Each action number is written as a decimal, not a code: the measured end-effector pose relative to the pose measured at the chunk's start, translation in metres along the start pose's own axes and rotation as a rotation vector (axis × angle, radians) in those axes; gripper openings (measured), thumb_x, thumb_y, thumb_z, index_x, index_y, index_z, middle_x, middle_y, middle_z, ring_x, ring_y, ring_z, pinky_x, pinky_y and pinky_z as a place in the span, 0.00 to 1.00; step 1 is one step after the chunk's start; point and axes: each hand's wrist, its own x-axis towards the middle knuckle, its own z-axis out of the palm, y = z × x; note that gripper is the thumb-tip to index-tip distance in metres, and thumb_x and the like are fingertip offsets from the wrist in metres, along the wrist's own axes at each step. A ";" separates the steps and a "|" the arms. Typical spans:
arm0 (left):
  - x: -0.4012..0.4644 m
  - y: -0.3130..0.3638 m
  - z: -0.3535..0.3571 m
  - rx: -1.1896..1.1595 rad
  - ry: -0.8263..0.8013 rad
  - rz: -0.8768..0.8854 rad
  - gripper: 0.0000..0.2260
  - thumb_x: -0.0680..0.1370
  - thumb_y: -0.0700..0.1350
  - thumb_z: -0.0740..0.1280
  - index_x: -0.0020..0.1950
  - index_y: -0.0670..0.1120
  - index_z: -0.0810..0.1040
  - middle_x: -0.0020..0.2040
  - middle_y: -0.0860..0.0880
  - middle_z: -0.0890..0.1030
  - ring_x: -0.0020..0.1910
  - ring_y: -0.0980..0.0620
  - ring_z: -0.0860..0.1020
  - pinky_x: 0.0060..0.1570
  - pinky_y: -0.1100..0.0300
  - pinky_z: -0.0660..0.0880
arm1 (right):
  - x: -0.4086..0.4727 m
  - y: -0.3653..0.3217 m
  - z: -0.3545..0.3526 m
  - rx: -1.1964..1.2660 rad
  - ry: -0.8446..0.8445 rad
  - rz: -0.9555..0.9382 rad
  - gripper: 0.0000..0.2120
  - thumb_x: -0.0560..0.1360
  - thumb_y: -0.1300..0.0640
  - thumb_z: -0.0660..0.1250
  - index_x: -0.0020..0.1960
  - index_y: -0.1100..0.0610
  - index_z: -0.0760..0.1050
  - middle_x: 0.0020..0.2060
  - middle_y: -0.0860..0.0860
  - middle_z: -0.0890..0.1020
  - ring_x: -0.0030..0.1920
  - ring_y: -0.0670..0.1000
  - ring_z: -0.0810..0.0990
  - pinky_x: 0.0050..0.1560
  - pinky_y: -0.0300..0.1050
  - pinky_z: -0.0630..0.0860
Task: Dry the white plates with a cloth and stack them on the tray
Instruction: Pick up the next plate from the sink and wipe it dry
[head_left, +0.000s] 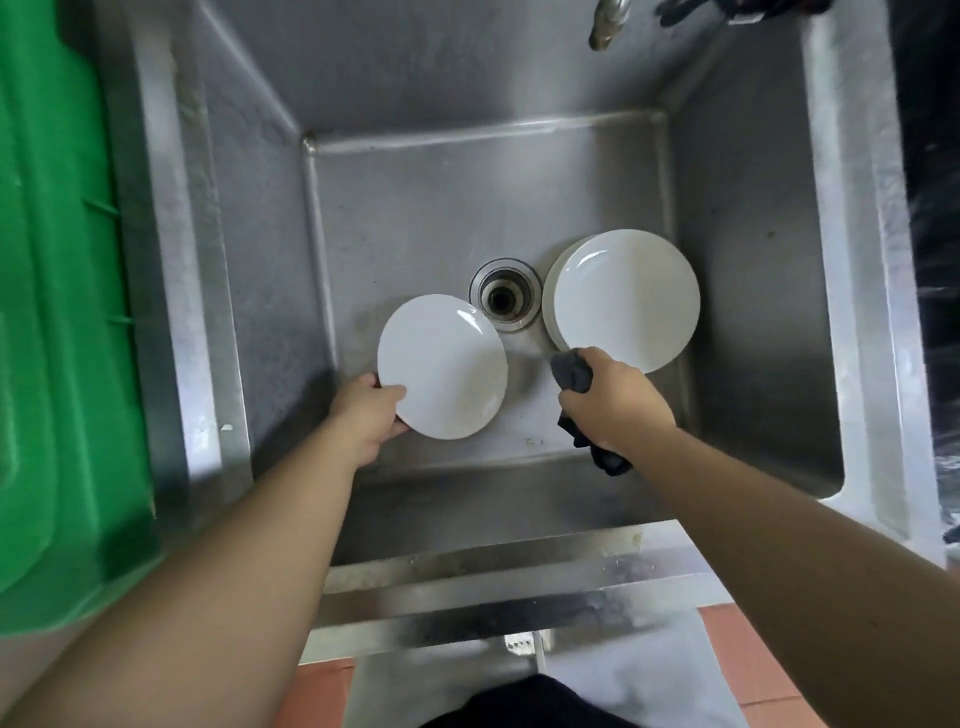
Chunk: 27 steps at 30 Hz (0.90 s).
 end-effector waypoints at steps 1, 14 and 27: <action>-0.007 0.001 -0.002 0.002 -0.010 0.018 0.10 0.83 0.35 0.65 0.60 0.47 0.76 0.56 0.47 0.82 0.51 0.47 0.83 0.32 0.58 0.82 | -0.006 0.000 -0.004 -0.001 0.009 -0.003 0.21 0.76 0.54 0.63 0.69 0.49 0.71 0.42 0.53 0.85 0.41 0.59 0.85 0.46 0.56 0.85; -0.148 0.033 -0.068 0.021 0.047 0.156 0.21 0.81 0.36 0.68 0.73 0.47 0.71 0.68 0.45 0.77 0.61 0.39 0.80 0.50 0.44 0.85 | -0.104 -0.030 -0.068 0.186 0.180 0.007 0.18 0.79 0.48 0.66 0.67 0.45 0.68 0.28 0.43 0.79 0.28 0.45 0.81 0.28 0.40 0.69; -0.290 0.095 -0.074 -0.365 -0.105 0.488 0.30 0.80 0.31 0.65 0.78 0.53 0.67 0.60 0.50 0.79 0.52 0.44 0.84 0.39 0.54 0.84 | -0.200 -0.097 -0.166 0.842 0.154 -0.189 0.11 0.71 0.43 0.66 0.51 0.43 0.80 0.50 0.54 0.85 0.47 0.56 0.85 0.53 0.55 0.82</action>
